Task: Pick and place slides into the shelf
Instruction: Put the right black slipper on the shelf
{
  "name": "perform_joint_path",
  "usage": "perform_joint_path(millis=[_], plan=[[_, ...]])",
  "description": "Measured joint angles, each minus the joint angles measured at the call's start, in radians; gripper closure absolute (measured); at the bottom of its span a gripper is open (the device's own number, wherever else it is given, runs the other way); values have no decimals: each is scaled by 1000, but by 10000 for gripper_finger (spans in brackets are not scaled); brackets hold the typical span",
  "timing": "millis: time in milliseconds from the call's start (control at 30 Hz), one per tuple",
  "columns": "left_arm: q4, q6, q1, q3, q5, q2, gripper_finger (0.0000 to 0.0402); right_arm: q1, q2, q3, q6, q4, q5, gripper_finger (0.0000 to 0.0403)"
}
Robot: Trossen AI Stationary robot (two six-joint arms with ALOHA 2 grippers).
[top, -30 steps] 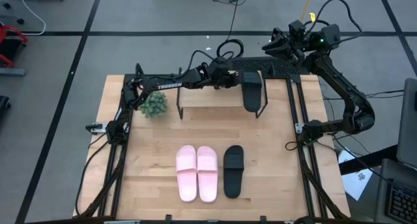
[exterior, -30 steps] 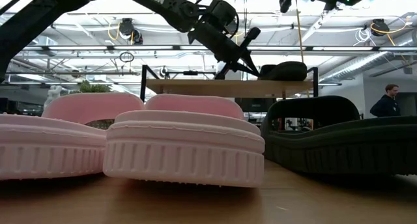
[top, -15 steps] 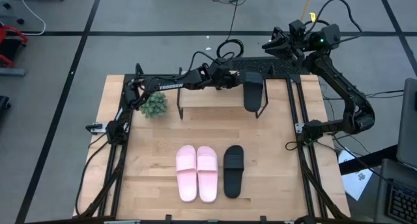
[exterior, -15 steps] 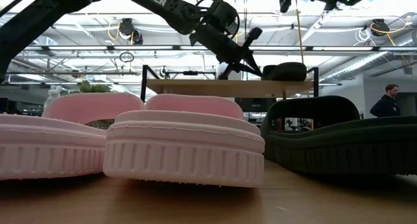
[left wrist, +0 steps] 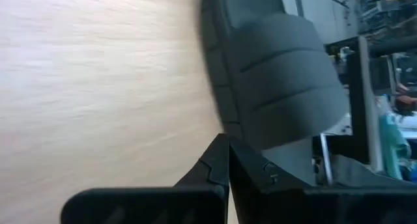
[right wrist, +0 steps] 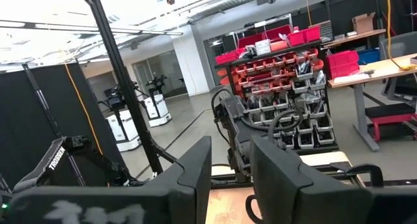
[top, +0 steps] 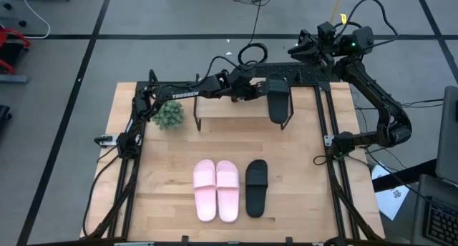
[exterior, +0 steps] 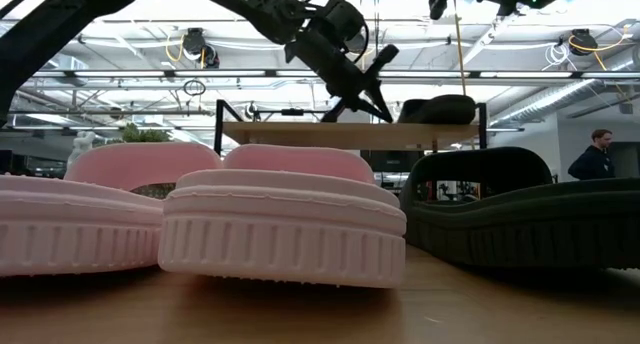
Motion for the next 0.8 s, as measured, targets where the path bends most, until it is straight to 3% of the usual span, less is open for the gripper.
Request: perform_joint_path(millis=[800], plan=[[53,-37,-64,-1,-14,-6,401,0,0,0,8,0,3,310]])
